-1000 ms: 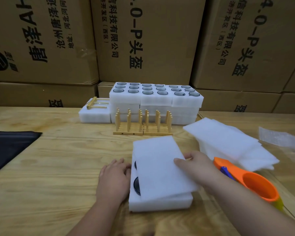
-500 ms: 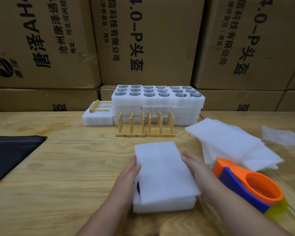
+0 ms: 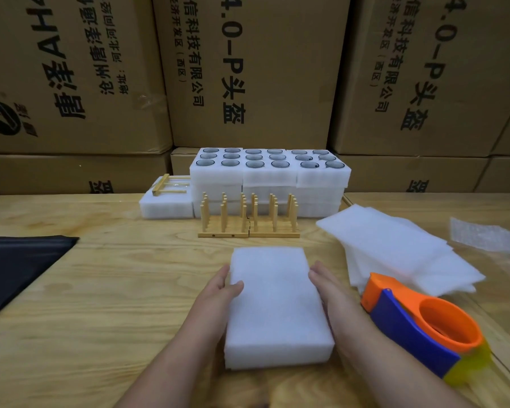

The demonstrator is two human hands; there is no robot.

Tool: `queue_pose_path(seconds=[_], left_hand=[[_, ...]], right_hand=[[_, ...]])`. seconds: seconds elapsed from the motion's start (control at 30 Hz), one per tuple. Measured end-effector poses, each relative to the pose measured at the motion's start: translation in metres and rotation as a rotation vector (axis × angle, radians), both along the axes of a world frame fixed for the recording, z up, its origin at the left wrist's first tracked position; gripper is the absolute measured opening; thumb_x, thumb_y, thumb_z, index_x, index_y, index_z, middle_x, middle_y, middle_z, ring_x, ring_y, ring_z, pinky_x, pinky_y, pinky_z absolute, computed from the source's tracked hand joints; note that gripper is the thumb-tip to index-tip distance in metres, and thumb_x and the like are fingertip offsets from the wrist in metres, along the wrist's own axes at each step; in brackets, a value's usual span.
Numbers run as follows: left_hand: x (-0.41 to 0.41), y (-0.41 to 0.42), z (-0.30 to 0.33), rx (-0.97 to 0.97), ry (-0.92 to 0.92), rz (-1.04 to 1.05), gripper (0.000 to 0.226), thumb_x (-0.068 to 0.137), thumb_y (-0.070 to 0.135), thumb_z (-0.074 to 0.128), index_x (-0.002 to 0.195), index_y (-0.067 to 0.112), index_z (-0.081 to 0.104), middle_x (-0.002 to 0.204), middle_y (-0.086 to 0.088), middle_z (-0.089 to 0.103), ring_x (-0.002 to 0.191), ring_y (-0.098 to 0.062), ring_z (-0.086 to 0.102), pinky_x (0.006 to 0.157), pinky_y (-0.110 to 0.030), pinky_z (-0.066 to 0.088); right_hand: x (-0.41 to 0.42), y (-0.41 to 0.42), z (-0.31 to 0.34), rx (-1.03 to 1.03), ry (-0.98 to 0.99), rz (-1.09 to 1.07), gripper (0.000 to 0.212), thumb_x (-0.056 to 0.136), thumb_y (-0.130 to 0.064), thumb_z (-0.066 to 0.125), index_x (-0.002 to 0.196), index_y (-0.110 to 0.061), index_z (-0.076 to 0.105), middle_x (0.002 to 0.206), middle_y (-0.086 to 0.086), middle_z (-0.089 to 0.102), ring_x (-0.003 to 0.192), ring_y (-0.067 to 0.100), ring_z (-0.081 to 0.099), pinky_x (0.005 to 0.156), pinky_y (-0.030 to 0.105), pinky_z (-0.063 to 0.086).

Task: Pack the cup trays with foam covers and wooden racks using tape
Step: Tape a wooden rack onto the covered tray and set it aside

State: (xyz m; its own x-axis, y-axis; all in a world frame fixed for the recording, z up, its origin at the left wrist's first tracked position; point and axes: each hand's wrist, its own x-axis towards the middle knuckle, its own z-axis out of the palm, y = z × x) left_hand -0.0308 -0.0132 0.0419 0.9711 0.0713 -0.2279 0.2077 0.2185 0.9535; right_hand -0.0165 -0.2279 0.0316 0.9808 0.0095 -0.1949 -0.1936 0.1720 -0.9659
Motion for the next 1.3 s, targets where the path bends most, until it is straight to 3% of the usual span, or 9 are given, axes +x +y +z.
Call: queue_pose_path(seconds=[0.1, 0.27, 0.4, 0.5, 0.67, 0.77, 1.0, 1.2, 1.3], left_hand=[[0.001, -0.003, 0.001, 0.018, -0.006, -0.037, 0.055, 0.099, 0.003, 0.053, 0.148, 0.028, 0.047, 0.114, 0.009, 0.071, 0.101, -0.019, 0.072, 0.094, -0.044, 0.055], [-0.002, -0.006, -0.012, 0.086, -0.048, -0.085, 0.051, 0.099, 0.002, 0.048, 0.132, 0.039, 0.058, 0.121, 0.003, 0.073, 0.107, -0.025, 0.072, 0.096, -0.049, 0.055], [0.003, -0.005, -0.017, -0.014, -0.034, -0.076, 0.051, 0.098, -0.001, 0.048, 0.131, 0.037, 0.058, 0.119, 0.003, 0.074, 0.105, -0.025, 0.073, 0.082, -0.040, 0.057], [0.003, -0.006, -0.020, -0.054, -0.012, -0.049, 0.052, 0.099, 0.003, 0.051, 0.135, 0.040, 0.055, 0.112, 0.011, 0.076, 0.099, -0.020, 0.075, 0.074, -0.033, 0.059], [0.001, -0.005, -0.024, -0.101, 0.036, 0.006, 0.059, 0.098, 0.013, 0.057, 0.150, 0.038, 0.045, 0.118, 0.014, 0.073, 0.102, -0.019, 0.074, 0.092, -0.043, 0.056], [0.000, -0.005, -0.024, -0.082, 0.049, 0.014, 0.064, 0.097, 0.014, 0.058, 0.151, 0.040, 0.039, 0.108, 0.018, 0.075, 0.098, -0.019, 0.075, 0.086, -0.041, 0.057], [-0.010, -0.007, -0.023, -0.061, 0.000, -0.057, 0.056, 0.099, 0.004, 0.048, 0.146, 0.034, 0.049, 0.123, 0.003, 0.073, 0.110, -0.026, 0.071, 0.099, -0.047, 0.053], [-0.007, -0.006, -0.019, -0.189, 0.031, -0.033, 0.047, 0.100, 0.012, 0.052, 0.141, 0.033, 0.053, 0.119, 0.001, 0.074, 0.106, -0.027, 0.073, 0.090, -0.045, 0.055], [-0.005, -0.005, -0.020, -0.173, 0.052, -0.025, 0.047, 0.101, 0.015, 0.050, 0.140, 0.039, 0.053, 0.115, 0.007, 0.075, 0.102, -0.025, 0.074, 0.089, -0.045, 0.056]], right_hand=[[0.004, 0.000, -0.001, 0.005, 0.022, 0.033, 0.053, 0.100, -0.020, 0.056, 0.151, -0.029, 0.044, 0.140, -0.012, 0.057, 0.107, 0.006, 0.068, 0.079, 0.027, 0.056], [0.008, 0.002, -0.007, -0.105, -0.035, 0.126, 0.069, 0.091, 0.004, 0.042, 0.104, -0.058, 0.070, 0.112, -0.012, 0.076, 0.101, 0.016, 0.074, 0.079, 0.032, 0.057], [0.014, -0.002, -0.010, -0.123, -0.001, 0.119, 0.067, 0.092, 0.003, 0.045, 0.134, -0.048, 0.056, 0.103, -0.025, 0.072, 0.095, 0.012, 0.073, 0.071, 0.027, 0.058], [0.016, -0.004, -0.010, -0.137, 0.005, 0.128, 0.072, 0.093, 0.000, 0.045, 0.098, -0.070, 0.062, 0.086, -0.032, 0.072, 0.082, 0.004, 0.074, 0.058, 0.019, 0.056], [0.011, 0.000, -0.002, -0.192, 0.077, 0.087, 0.070, 0.092, -0.008, 0.050, 0.147, -0.052, 0.042, 0.117, -0.023, 0.063, 0.097, 0.010, 0.072, 0.065, 0.022, 0.055], [0.007, 0.004, 0.004, -0.185, 0.082, 0.089, 0.070, 0.093, -0.009, 0.051, 0.150, -0.047, 0.039, 0.113, -0.025, 0.060, 0.097, 0.009, 0.070, 0.063, 0.021, 0.054], [0.000, 0.004, -0.010, -0.129, 0.045, 0.032, 0.069, 0.093, 0.000, 0.050, 0.143, -0.047, 0.047, 0.095, -0.027, 0.073, 0.084, 0.009, 0.076, 0.060, 0.021, 0.057], [0.008, -0.003, -0.010, -0.044, 0.019, 0.129, 0.069, 0.094, 0.000, 0.044, 0.090, -0.064, 0.069, 0.096, -0.024, 0.076, 0.091, 0.009, 0.075, 0.065, 0.024, 0.059], [0.007, -0.002, -0.009, -0.039, -0.011, 0.165, 0.073, 0.095, -0.002, 0.040, 0.084, -0.067, 0.070, 0.102, -0.021, 0.076, 0.095, 0.009, 0.075, 0.070, 0.024, 0.059]])
